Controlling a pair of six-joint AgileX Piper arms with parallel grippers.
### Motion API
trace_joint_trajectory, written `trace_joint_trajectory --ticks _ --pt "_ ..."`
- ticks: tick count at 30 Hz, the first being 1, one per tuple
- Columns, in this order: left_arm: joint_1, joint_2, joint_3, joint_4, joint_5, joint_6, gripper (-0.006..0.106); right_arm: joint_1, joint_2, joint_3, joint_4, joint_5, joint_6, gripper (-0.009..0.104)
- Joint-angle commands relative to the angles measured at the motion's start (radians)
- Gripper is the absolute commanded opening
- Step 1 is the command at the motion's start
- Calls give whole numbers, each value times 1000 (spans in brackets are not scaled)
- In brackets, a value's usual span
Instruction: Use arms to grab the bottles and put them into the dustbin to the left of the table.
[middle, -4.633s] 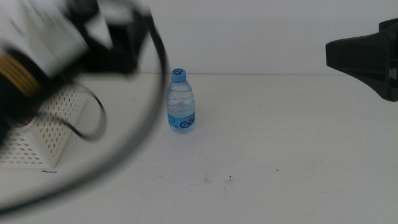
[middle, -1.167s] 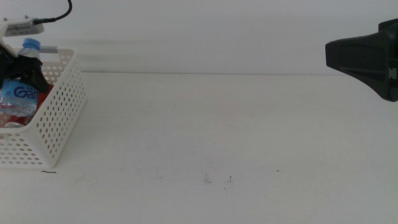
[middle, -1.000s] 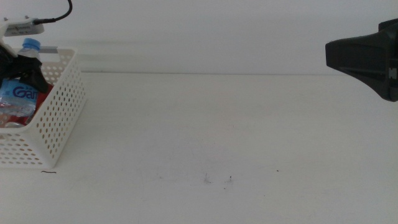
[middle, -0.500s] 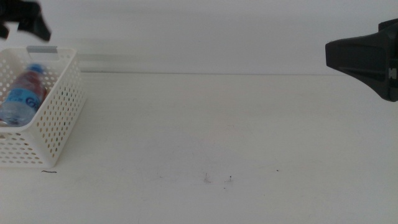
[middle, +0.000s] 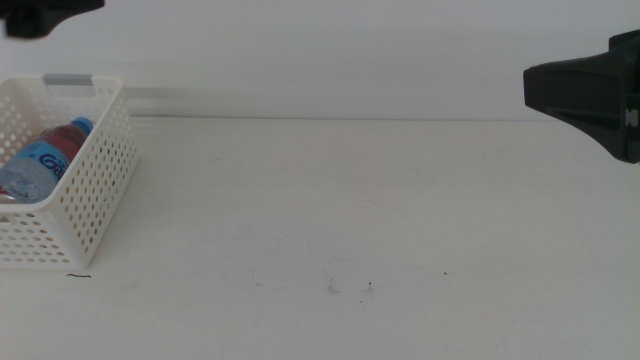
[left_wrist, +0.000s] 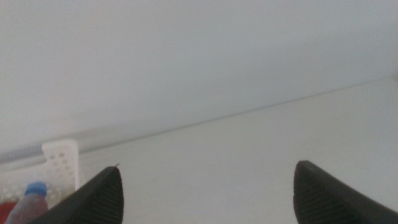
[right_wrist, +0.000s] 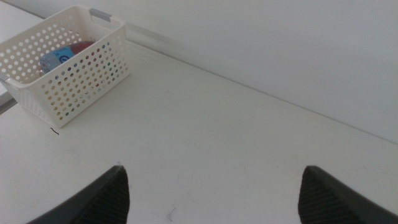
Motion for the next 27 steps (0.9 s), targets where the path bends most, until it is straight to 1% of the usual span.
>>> trace_joint_trajectory --ticks 1,3,5,6,9,11,13,16,19,27 --pt "-32 -97 62 6 -50 4 94 -2 -3 -5 -6 -1 -2 86" --pt "-71 -178 118 94 -64 -116 94 -2 -3 -5 -6 -1 -2 86" --pt "-117 -247 178 210 -74 -271 94 -2 -3 -5 -9 -1 -2 86" --pt "-138 -273 203 252 -85 -300 94 -2 -3 -5 -9 -1 -2 86" --pt "-175 -315 248 334 -101 -365 94 -2 -3 -5 -6 -1 -2 86" --pt "-175 -315 251 350 -96 -398 94 -2 -3 -5 -6 -1 -2 86" --pt "-175 -315 251 350 -96 -398 94 -2 -3 -5 -6 -1 -2 86" --pt "-175 -315 251 324 -100 -398 94 -2 -3 -5 -6 -1 -2 86" --pt "-175 -315 251 345 -105 -398 94 -2 -3 -5 -6 -1 -2 86" --pt "-173 -315 251 347 -108 -398 94 -2 -3 -5 -6 -1 -2 86"
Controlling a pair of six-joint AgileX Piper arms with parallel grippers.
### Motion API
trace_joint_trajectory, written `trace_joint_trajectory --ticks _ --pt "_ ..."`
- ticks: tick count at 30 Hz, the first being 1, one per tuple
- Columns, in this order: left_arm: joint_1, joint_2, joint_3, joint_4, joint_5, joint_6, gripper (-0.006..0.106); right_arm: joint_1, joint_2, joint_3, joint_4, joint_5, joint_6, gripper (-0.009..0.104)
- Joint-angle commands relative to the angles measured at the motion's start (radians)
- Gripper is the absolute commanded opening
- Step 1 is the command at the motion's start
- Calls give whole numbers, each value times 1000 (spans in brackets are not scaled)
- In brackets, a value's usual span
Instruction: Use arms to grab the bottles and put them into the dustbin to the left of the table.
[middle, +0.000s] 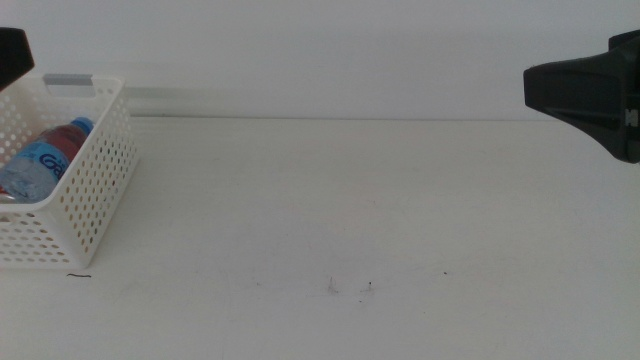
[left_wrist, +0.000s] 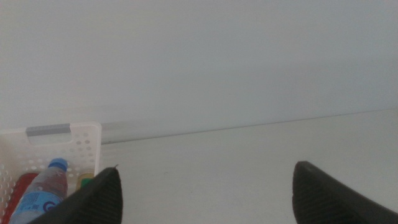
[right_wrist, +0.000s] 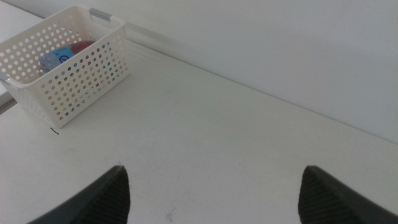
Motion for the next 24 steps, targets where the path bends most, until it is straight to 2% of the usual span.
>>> trace_joint_trajectory --ticks 1,7,10,16,18,22,24 --pt "-2 -2 4 5 -15 -13 94 -2 -3 -5 -6 -1 -2 86" --pt "-2 -2 4 5 -16 -13 94 -2 -3 -5 -11 -1 -2 86" --pt "0 -26 106 2 -74 -13 94 -49 -26 82 65 -116 -2 86" --pt "0 -219 503 5 -410 -13 94 -252 -185 487 294 -553 -2 86" --pt "0 -301 637 5 -465 -13 94 -331 -257 632 303 -636 -2 86" --pt "27 -447 815 5 -476 -13 94 -498 -435 885 227 -655 -2 86" --pt "56 -507 870 16 -476 -13 94 -557 -530 968 220 -651 -2 86"
